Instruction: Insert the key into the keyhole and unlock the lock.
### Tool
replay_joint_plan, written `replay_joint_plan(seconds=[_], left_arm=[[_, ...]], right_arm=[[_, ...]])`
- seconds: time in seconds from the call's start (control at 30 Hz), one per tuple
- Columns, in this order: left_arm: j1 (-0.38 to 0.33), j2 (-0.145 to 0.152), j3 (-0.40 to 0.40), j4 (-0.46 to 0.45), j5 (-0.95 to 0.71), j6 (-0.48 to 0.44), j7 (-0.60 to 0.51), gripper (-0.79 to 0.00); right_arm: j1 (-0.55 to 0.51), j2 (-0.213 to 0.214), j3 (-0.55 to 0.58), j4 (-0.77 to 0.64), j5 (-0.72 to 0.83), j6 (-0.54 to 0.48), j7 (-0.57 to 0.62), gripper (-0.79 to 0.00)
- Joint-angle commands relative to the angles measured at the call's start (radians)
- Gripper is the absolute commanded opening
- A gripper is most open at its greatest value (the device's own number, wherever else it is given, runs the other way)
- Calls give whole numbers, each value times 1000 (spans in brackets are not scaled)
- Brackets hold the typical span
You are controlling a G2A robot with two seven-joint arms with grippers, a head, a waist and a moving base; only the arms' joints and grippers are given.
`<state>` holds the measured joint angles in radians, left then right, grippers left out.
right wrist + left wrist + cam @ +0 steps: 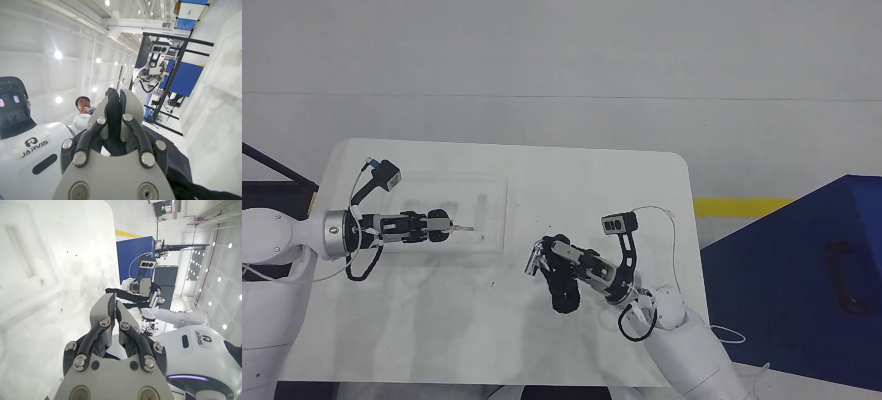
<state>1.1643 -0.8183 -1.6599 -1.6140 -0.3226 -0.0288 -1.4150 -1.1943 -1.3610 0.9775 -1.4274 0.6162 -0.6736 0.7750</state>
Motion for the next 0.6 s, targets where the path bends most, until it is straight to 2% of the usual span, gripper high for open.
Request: replay_joint_plan(seconds=[0.0,0.13,0.2,0.3,0.37,0.57], left_arm=[[0,0,0,0,0,0,0,-785],[0,0,0,0,0,0,0,-785],[0,0,0,0,0,0,0,-785],[0,0,0,0,0,0,0,-785],[0,0,0,0,0,0,0,-785],[0,0,0,0,0,0,0,-785]], right_arm=[[-19,-8,-16,-15,15,28,-104,-785],[-38,-21,-35,-16,-65,96,-305,-785],[-55,-29,-52,-37,-56,164,-405,-785],[-77,-36,-54,-77,-46,212,-501,-785],[-89,-39,-53,-101,-30,227,-532,-785],[-87,-39,-53,-109,-33,235,-514,-785]])
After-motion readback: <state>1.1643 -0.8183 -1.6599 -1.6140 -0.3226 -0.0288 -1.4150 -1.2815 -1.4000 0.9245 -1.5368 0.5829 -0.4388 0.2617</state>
